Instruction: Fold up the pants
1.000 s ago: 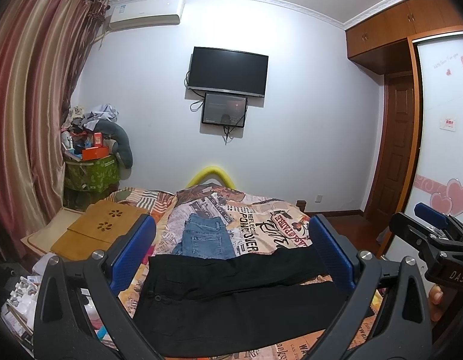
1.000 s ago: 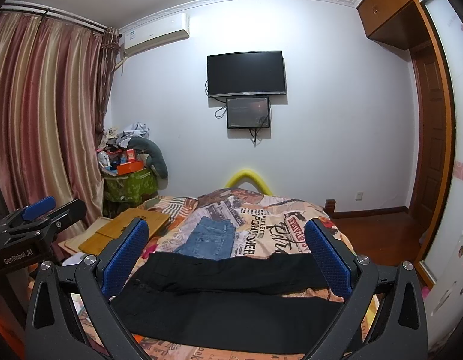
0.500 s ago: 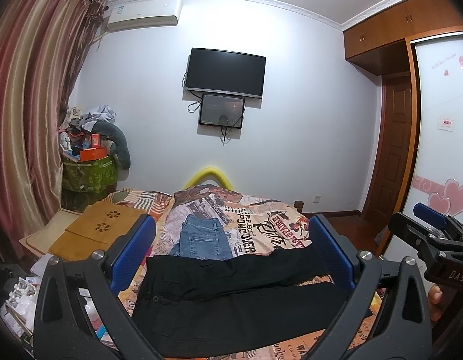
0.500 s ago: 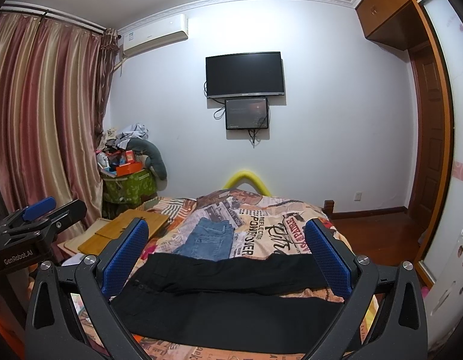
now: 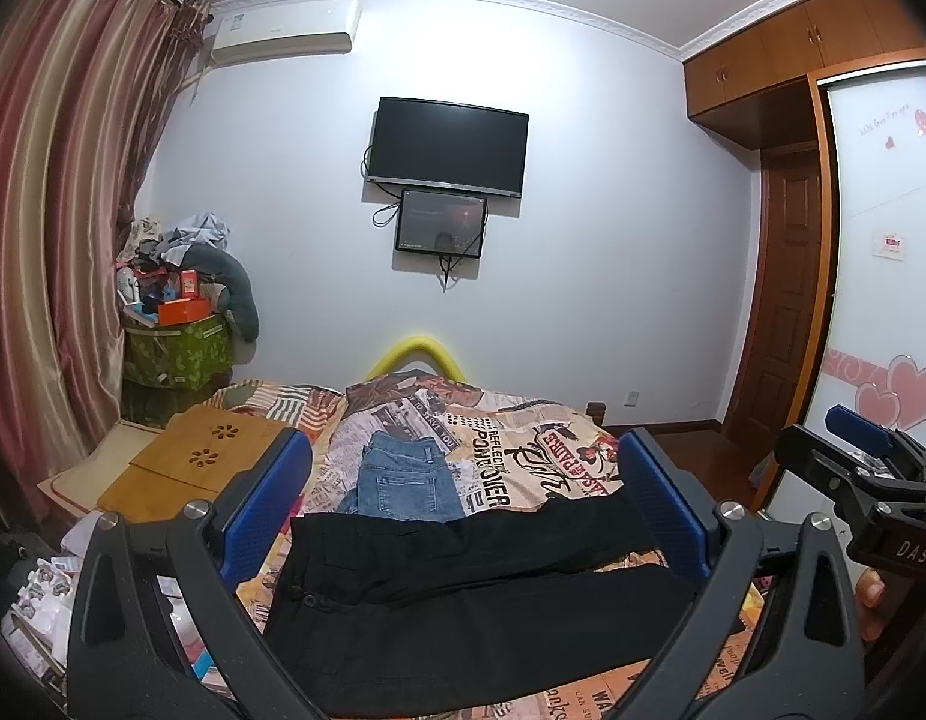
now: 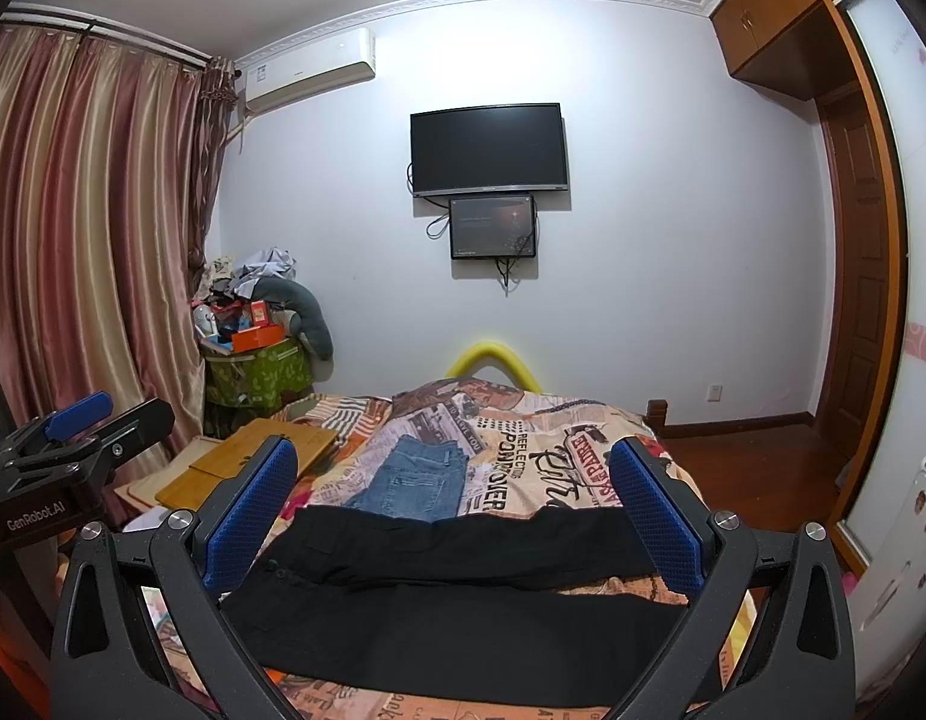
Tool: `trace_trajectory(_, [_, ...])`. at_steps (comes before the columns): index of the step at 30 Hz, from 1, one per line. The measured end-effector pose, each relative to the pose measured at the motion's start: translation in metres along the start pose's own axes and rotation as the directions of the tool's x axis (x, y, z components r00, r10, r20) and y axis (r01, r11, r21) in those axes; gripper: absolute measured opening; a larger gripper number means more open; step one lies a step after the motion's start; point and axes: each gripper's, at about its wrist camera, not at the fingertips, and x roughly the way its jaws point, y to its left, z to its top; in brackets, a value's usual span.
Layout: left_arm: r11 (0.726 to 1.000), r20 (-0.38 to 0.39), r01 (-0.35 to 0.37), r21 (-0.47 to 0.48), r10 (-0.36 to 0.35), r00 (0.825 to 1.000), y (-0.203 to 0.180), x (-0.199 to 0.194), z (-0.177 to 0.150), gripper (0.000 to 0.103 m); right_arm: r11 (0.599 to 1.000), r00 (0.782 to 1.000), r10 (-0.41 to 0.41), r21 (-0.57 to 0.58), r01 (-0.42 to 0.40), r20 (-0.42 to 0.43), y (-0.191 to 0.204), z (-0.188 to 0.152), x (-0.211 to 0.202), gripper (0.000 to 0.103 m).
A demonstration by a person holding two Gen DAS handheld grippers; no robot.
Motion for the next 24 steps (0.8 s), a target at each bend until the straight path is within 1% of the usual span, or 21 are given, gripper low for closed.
trace_trajectory(16, [1.000, -0.002, 0.001, 0.000, -0.001, 1.000, 0.002, 0.000, -0.001, 0.103, 1.000, 1.000, -0.006, 0.013, 0.006, -0.013, -0.004, -0.002, 0.001, 0.103])
trace_trajectory(21, [1.000, -0.010, -0.009, 0.002, 0.009, 1.000, 0.003, 0.008, -0.004, 0.103, 1.000, 1.000, -0.013, 0.014, 0.013, -0.023, -0.004, -0.004, 0.005, 0.103])
trace_trajectory(24, [1.000, -0.030, -0.024, 0.004, 0.025, 0.999, 0.006, 0.022, -0.007, 0.103, 1.000, 0.999, -0.021, 0.017, 0.021, -0.038, -0.007, -0.006, 0.012, 0.103])
